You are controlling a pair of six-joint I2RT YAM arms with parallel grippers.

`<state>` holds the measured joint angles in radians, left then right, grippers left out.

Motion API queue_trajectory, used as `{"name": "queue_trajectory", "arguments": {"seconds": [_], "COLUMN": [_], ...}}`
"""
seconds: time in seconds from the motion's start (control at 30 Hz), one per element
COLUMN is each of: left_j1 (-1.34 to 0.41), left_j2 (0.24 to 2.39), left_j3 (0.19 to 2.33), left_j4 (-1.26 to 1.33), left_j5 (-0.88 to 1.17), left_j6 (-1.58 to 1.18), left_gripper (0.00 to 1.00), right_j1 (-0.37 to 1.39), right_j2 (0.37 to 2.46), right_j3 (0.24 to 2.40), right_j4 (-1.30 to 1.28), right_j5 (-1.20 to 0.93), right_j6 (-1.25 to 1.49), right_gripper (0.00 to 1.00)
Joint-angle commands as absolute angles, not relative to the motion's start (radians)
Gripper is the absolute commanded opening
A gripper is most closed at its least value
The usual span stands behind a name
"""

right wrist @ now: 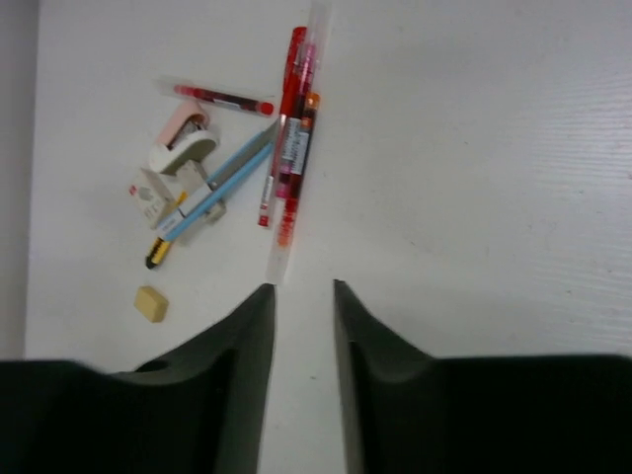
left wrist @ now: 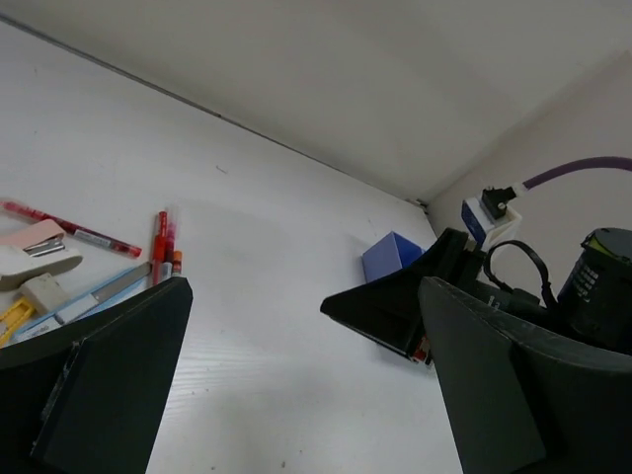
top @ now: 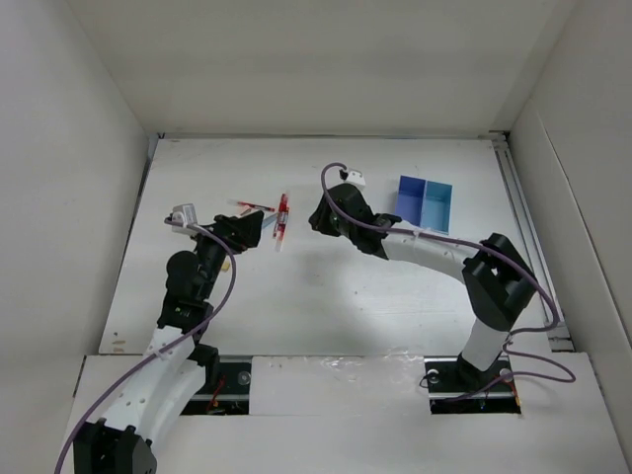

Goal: Sort the stationery into containers
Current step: Pick up the pen from the center of the board.

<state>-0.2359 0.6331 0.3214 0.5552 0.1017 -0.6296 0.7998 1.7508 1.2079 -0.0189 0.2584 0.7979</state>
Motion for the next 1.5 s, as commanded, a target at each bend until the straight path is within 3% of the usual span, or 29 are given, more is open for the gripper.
{"name": "queue_trajectory", "arguments": {"seconds": [0.0, 0.1, 0.17, 0.2, 0.23, 0.3, 0.33, 0.63, 0.67, 0.8, 0.87, 0.93, 0.97, 1.03, 1.17, 1.2, 1.27, 1.47], "left_j1": [-0.238, -0.238, -0.238, -0.238, -0.238, -0.238, -0.238, -0.247, -0.247, -0.273, -0.282, -0.282, -0.282, -0.282, -0.282, -0.282, -0.282, -0.282], "left_j2": [0.635, 0.713, 0.748, 0.762, 0.787, 0.808, 0.830, 0.870, 0.870, 0.861, 0.848, 0.825, 0.825, 0.815, 0.766, 0.755, 0.736, 0.703], "left_j3": [0.337, 0.405, 0.405, 0.390, 0.379, 0.370, 0.382, 0.442, 0.452, 0.463, 0.463, 0.463, 0.463, 0.463, 0.463, 0.454, 0.454, 0.440], "left_j4": [0.498, 0.416, 0.478, 0.514, 0.561, 0.561, 0.542, 0.425, 0.408, 0.368, 0.379, 0.391, 0.391, 0.365, 0.356, 0.356, 0.367, 0.367], "left_j5": [0.033, -0.023, 0.066, 0.087, 0.100, 0.100, 0.100, 0.052, 0.042, 0.023, 0.044, 0.055, 0.055, 0.043, 0.017, 0.017, 0.028, 0.006], "left_j6": [-0.676, -0.707, -0.651, -0.650, -0.638, -0.638, -0.638, -0.621, -0.630, -0.630, -0.604, -0.595, -0.595, -0.595, -0.606, -0.606, -0.606, -0.615], "left_gripper": [1.00, 1.00, 1.00, 1.00, 1.00, 1.00, 1.00, 1.00, 1.00, 1.00, 0.85, 0.65, 0.49, 0.39, 0.38, 0.32, 0.30, 0.30], "right_j1": [0.807, 0.807, 0.807, 0.807, 0.807, 0.798, 0.789, 0.770, 0.770, 0.770, 0.770, 0.770, 0.770, 0.770, 0.770, 0.770, 0.770, 0.770], "right_j2": [1.790, 1.853, 1.888, 1.925, 1.942, 1.977, 2.011, 2.270, 2.317, 2.396, 2.419, 2.439, 2.439, 2.439, 2.439, 2.439, 2.439, 2.468], "right_j3": [1.304, 1.376, 1.422, 1.468, 1.491, 1.563, 1.586, 1.945, 2.013, 2.114, 2.153, 2.163, 2.163, 2.148, 2.137, 2.126, 2.126, 2.137], "right_j4": [-0.035, -0.072, -0.097, -0.125, -0.138, -0.185, -0.199, -0.446, -0.465, -0.503, -0.528, -0.540, -0.540, -0.531, -0.522, -0.512, -0.512, -0.512], "right_j5": [0.267, 0.267, 0.267, 0.267, 0.267, 0.267, 0.267, 0.296, 0.296, 0.273, 0.261, 0.246, 0.226, 0.216, 0.206, 0.196, 0.196, 0.187], "right_j6": [0.795, 0.784, 0.784, 0.784, 0.775, 0.775, 0.775, 0.764, 0.764, 0.764, 0.773, 0.773, 0.773, 0.773, 0.773, 0.773, 0.773, 0.773], "right_gripper": [0.44, 0.48, 0.48, 0.43, 0.22, 0.01, 0.00, 0.01, 0.04, 0.30, 0.33, 0.34, 0.34, 0.31, 0.28, 0.28, 0.28, 0.28]}}
